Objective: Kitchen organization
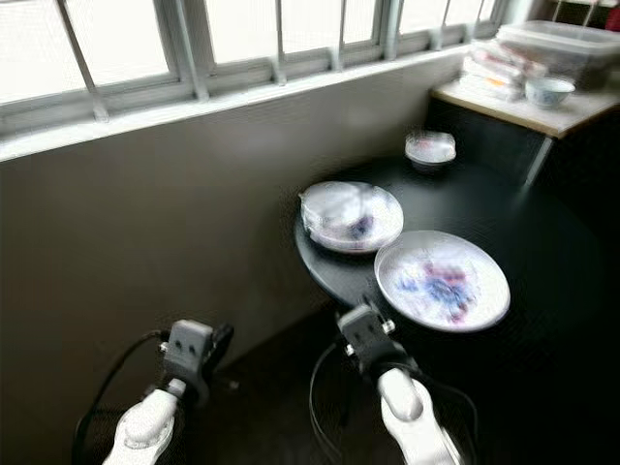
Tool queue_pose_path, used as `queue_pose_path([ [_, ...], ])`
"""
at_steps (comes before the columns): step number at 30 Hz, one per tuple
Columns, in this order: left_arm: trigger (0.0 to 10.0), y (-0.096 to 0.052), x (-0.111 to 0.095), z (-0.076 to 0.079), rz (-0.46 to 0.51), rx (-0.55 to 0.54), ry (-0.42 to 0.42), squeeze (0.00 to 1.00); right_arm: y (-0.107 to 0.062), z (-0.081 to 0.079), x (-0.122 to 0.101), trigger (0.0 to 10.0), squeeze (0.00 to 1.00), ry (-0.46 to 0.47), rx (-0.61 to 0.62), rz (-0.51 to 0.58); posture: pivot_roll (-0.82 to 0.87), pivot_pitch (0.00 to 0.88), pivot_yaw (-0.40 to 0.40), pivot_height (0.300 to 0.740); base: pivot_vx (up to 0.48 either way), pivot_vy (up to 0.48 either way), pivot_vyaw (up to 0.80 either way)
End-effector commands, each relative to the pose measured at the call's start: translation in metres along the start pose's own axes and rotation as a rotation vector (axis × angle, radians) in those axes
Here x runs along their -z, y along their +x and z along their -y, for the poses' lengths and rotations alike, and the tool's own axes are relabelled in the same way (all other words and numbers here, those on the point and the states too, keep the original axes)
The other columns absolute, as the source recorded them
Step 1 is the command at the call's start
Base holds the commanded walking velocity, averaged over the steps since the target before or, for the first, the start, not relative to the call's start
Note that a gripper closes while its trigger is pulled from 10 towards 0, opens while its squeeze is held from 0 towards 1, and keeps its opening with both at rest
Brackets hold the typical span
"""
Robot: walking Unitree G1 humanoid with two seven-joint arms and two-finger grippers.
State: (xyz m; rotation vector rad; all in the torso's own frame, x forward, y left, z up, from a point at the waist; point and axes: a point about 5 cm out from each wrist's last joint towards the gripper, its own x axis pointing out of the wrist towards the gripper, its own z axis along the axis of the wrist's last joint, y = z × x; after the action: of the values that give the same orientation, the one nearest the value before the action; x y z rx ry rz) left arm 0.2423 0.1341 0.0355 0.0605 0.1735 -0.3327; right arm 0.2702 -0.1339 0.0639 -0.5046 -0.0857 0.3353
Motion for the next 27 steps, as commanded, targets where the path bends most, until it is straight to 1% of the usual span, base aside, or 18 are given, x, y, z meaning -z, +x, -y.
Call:
queue_pose_path([
  [1, 10.0, -0.002, 0.0, -0.006, -0.003, -0.012, 0.01, 0.0, 0.001, -0.004, -0.015, 10.0, 0.0, -0.039, -0.001, 0.099, -0.08, 0.0, 0.028, 0.74, 0.0, 0.0, -0.8],
  [2, 10.0, -0.002, 0.0, -0.006, -0.003, -0.012, 0.01, 0.0, 0.0, 0.002, -0.018, 10.0, 0.0, -0.131, 0.063, 0.122, -0.08, 0.0, 0.027, 0.74, 0.0, 0.0, -0.8],
  [3, 10.0, -0.002, 0.0, -0.006, -0.003, -0.012, 0.009, 0.0, 0.0, 0.008, -0.019, 10.0, 0.0, -0.169, 0.129, 0.122, -0.08, 0.0, 0.025, 0.74, 0.0, 0.0, -0.8],
  [4, 10.0, -0.002, 0.0, -0.006, -0.003, -0.012, 0.009, 0.0, 0.0, 0.008, -0.019, 10.0, 0.0, -0.169, 0.129, 0.122, -0.08, 0.0, 0.025, 0.74, 0.0, 0.0, -0.8],
  [5, 10.0, -0.001, 0.0, -0.006, -0.004, -0.011, 0.009, 0.0, 0.002, 0.013, -0.016, 10.0, 0.0, -0.181, 0.182, 0.088, -0.08, 0.0, 0.023, 0.74, 0.0, 0.0, -0.8],
  [6, 10.0, -0.001, 0.001, -0.006, -0.004, -0.011, 0.009, 0.0, 0.002, 0.015, -0.015, 10.0, 0.0, -0.184, 0.192, 0.079, -0.08, 0.0, 0.023, 0.74, 0.0, 0.0, -0.8],
  [9, 10.0, -0.001, 0.001, -0.006, -0.005, -0.012, 0.008, 0.0, 0.003, 0.017, -0.01, 10.0, 0.0, -0.142, 0.197, 0.052, -0.07, 0.0, 0.022, 0.74, 0.0, 0.0, -0.8],
  [13, 10.0, -0.001, 0.001, -0.007, -0.006, -0.013, 0.007, 0.0, 0.004, 0.014, -0.01, 10.0, 0.0, -0.138, 0.173, 0.059, -0.07, 0.0, 0.023, 0.74, 0.0, 0.0, -0.8],
  [14, 10.0, 0.0, 0.001, -0.007, -0.007, -0.013, 0.005, 0.0, 0.004, 0.012, -0.01, 10.0, 0.0, -0.103, 0.157, 0.069, -0.08, 0.0, 0.024, 0.74, 0.0, 0.0, -0.8],
  [15, 10.0, 0.0, 0.001, -0.007, -0.007, -0.013, 0.005, 0.0, 0.004, 0.012, -0.01, 10.0, 0.0, -0.103, 0.157, 0.069, -0.08, 0.0, 0.024, 0.74, 0.0, 0.0, -0.8],
  [18, 10.0, 0.0, 0.002, -0.007, -0.009, -0.011, 0.003, 0.0, 0.003, 0.013, -0.009, 10.0, 0.0, -0.112, 0.186, 0.057, -0.08, 0.0, 0.025, 0.74, 0.0, 0.0, 0.0],
  [23, 10.0, 0.0, 0.002, -0.007, -0.011, -0.009, -0.001, 0.0, 0.005, 0.016, -0.007, 10.0, 0.0, -0.094, 0.214, 0.048, -0.07, 0.0, 0.027, 0.74, 0.0, 0.0, 0.0],
  [26, 10.0, 0.001, 0.002, -0.008, -0.011, -0.009, -0.001, 0.0, 0.006, 0.022, -0.005, 10.0, 0.0, -0.047, 0.25, 0.03, -0.07, 0.0, 0.028, 0.74, 0.0, 0.0, 0.0],
  [27, 10.0, 0.001, 0.002, -0.008, -0.011, -0.009, -0.002, 0.0, 0.006, 0.027, -0.004, 10.0, 0.0, -0.011, 0.274, 0.018, -0.07, 0.0, 0.028, 0.74, 0.0, 0.0, 0.0],
])
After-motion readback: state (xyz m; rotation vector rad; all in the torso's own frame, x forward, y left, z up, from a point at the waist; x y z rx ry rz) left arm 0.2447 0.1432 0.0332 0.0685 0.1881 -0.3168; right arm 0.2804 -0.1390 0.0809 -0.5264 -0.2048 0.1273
